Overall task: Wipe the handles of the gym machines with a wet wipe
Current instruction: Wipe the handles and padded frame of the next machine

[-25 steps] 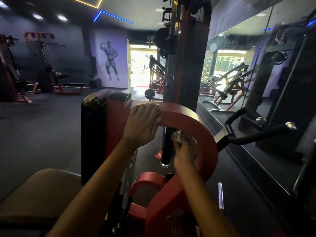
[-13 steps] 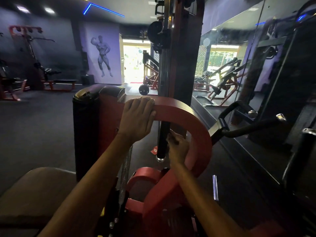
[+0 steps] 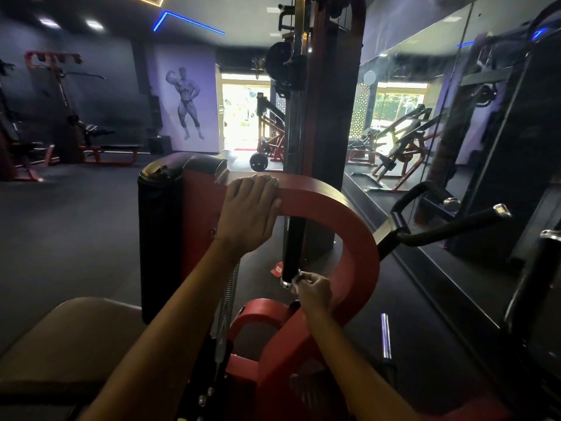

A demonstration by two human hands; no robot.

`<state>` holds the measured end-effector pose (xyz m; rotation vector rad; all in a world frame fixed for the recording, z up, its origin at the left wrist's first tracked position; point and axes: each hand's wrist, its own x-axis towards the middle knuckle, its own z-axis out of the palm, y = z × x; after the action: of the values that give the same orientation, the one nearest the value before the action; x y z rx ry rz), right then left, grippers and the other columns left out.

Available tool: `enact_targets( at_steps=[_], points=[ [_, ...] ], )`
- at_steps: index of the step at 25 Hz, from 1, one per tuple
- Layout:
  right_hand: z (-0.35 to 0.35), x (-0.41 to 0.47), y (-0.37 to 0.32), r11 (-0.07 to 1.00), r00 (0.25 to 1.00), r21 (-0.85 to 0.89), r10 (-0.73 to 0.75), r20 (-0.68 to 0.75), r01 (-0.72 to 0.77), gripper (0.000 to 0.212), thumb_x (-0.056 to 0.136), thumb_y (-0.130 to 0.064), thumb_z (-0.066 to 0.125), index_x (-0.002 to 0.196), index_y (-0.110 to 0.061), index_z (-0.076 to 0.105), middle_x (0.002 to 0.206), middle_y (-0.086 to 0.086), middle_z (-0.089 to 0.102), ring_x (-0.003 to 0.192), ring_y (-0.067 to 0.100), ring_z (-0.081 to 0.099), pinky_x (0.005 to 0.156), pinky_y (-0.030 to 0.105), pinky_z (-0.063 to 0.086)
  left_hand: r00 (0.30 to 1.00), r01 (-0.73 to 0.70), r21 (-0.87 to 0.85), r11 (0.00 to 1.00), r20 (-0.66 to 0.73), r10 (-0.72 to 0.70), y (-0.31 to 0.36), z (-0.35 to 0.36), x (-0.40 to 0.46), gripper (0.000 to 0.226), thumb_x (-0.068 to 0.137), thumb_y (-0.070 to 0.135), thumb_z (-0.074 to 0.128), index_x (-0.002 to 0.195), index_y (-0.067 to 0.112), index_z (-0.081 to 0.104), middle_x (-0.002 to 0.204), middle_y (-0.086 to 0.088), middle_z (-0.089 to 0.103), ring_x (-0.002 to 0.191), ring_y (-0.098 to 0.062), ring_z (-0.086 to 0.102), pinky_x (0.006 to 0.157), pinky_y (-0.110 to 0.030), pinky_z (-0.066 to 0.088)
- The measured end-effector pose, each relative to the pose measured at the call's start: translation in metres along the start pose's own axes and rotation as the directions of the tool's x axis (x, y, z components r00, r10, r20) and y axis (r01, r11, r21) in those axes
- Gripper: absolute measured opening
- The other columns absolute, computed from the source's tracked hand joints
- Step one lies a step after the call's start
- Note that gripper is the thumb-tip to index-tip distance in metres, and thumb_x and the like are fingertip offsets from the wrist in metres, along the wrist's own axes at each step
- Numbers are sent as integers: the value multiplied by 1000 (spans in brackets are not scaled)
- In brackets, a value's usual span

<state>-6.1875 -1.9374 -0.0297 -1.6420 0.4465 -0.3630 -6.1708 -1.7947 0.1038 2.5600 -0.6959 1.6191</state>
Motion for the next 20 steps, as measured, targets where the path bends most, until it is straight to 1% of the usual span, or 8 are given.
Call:
enact_targets(
  at_steps=[4, 7, 9, 12, 15, 16, 18, 20],
  points=[
    [-3, 2, -26, 956, 996, 283, 88, -5, -83, 15, 83, 1, 63, 96, -3, 71, 85, 12, 71, 63, 10, 61, 53, 16, 48, 1000, -3, -15, 1000, 0, 3, 0, 1, 0, 39, 97, 32, 35, 117, 6, 55, 114, -13, 59, 100, -27, 52, 93, -38, 31],
    [-9, 6, -54, 870, 999, 492, 34, 21, -40, 17, 84, 4, 60, 83, -8, 70, 72, 4, 67, 65, 11, 62, 63, 21, 50, 1000, -1, -19, 1000, -4, 1, -1, 1, 0, 38, 97, 32, 35, 117, 6, 55, 114, -13, 59, 99, -27, 52, 93, -39, 32],
    [-7, 14, -67, 814, 1000, 580, 2, 13, -9, 13, 80, -2, 67, 80, -15, 71, 77, 2, 70, 78, 17, 67, 76, 28, 53, 1000, -2, -19, 1000, -11, 2, -1, 2, 0, 38, 97, 31, 36, 117, 6, 55, 114, -13, 59, 99, -28, 53, 93, -40, 33],
    [0, 23, -71, 744, 1000, 669, 9, 0, -6, 32, 70, -15, 76, 102, -16, 69, 99, 2, 71, 95, 19, 67, 93, 38, 50, 1000, -4, -19, 1000, -20, 4, -1, 3, 0, 37, 97, 31, 36, 117, 6, 55, 114, -13, 59, 99, -27, 52, 93, -40, 33],
    [-3, 21, -65, 594, 995, 804, -73, 67, -11, 40, 76, -6, 73, 115, -9, 63, 111, 8, 68, 102, 23, 65, 82, 32, 51, 999, -17, -22, 1000, -35, 16, -1, 3, -1, 36, 97, 30, 38, 118, 6, 55, 114, -13, 59, 99, -27, 52, 92, -39, 33],
    [-5, 15, -63, 590, 993, 807, -101, 62, 9, 36, 78, -6, 72, 113, -10, 64, 111, 10, 68, 101, 24, 66, 78, 30, 51, 999, -26, -24, 999, -39, 25, -2, 3, -1, 36, 97, 30, 39, 118, 6, 55, 114, -13, 59, 100, -27, 52, 92, -39, 33],
    [-11, 2, -50, 721, 975, 663, -216, -61, 201, 22, 81, -12, 71, 103, -13, 68, 104, 11, 70, 96, 24, 67, 75, 29, 52, 998, -54, -32, 998, -44, 52, -6, 3, -1, 36, 97, 30, 41, 121, 7, 55, 115, -12, 60, 101, -26, 53, 92, -37, 33],
    [-18, -13, -33, 768, 809, 256, -570, -145, 587, 16, 85, -15, 68, 100, -11, 69, 101, 8, 71, 95, 20, 67, 78, 30, 55, 996, -74, -50, 996, -46, 72, -11, 4, -2, 39, 98, 31, 42, 125, 7, 55, 117, -11, 61, 102, -25, 53, 92, -35, 33]
  ],
)
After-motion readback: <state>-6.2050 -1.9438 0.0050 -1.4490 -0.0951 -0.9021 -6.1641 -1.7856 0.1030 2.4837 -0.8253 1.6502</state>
